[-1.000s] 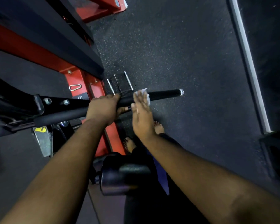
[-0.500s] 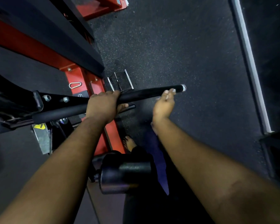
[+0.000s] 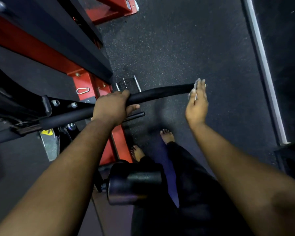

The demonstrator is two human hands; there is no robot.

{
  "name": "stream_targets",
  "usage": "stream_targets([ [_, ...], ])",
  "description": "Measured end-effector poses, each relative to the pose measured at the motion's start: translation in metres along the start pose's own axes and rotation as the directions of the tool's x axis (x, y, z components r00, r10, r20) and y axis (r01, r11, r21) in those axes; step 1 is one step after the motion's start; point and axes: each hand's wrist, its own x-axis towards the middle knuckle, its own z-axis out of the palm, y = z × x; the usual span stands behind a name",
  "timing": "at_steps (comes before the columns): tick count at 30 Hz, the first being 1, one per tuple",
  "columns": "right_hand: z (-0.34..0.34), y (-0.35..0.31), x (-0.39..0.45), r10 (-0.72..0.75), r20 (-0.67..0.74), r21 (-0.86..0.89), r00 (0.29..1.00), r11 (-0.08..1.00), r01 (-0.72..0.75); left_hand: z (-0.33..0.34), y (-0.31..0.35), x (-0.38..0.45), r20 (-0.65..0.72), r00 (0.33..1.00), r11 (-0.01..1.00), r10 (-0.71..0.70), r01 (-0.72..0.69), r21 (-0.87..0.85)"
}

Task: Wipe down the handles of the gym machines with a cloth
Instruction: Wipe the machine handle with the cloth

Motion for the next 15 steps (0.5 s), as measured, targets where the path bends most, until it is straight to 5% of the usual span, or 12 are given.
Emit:
stream_targets([
  [6,0.061,-0.035,-0.020,-0.046,0.024,-0.112,0.999,0.993,0.048,0.002,0.001,-0.003,0.000,1.000,1.000,0.011,-0.011,0.023],
  [10,0.082,-0.077,-0.069,-0.240,0.192,0.043,0.952,0.971,0.236,0.000,0.002,-0.002,0.012,1.000,1.000,-0.007,0.007,0.014],
  [13,0.065,-0.076,-0.075,-0.437,0.345,0.170,0.830,0.899,0.403,-0.004,0.003,-0.004,0.010,1.000,1.000,-0.011,0.011,0.006],
  [15,0.045,-0.067,-0.057,-0.398,0.249,0.211,0.883,0.912,0.352,-0.005,0.003,-0.006,-0.003,1.000,1.000,-0.012,0.012,-0.010],
])
